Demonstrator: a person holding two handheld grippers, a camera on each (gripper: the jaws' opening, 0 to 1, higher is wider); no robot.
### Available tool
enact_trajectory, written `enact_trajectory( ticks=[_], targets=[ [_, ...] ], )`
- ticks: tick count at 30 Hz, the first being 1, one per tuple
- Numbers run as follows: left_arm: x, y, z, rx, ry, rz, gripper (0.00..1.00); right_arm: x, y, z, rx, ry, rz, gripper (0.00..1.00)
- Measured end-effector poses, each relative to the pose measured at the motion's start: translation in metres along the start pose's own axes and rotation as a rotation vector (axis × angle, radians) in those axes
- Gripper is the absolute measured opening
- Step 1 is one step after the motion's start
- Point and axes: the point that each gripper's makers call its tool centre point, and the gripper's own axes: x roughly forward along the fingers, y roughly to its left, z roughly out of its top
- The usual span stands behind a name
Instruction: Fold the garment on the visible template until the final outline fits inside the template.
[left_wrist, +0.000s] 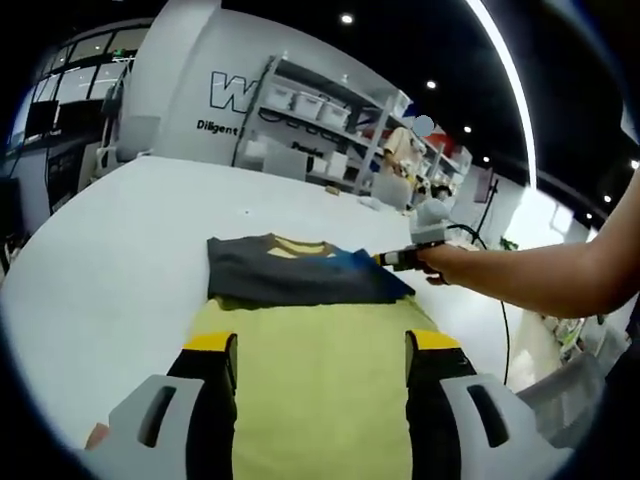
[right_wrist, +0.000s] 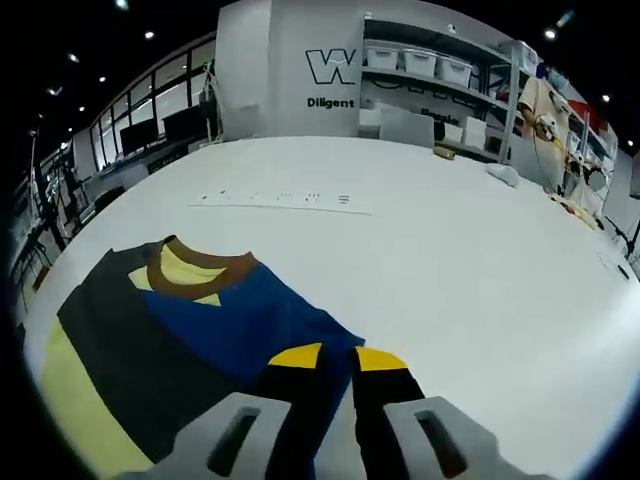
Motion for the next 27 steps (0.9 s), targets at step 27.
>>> enact_trajectory(
  ticks=[27],
  targets=[
    [0.001,-0.004,-0.001,0.001,0.009,-0.017,0.62,-0.014,-0.031,-0.001,-0.024,-0.037,-0.071,0.00]
  ],
)
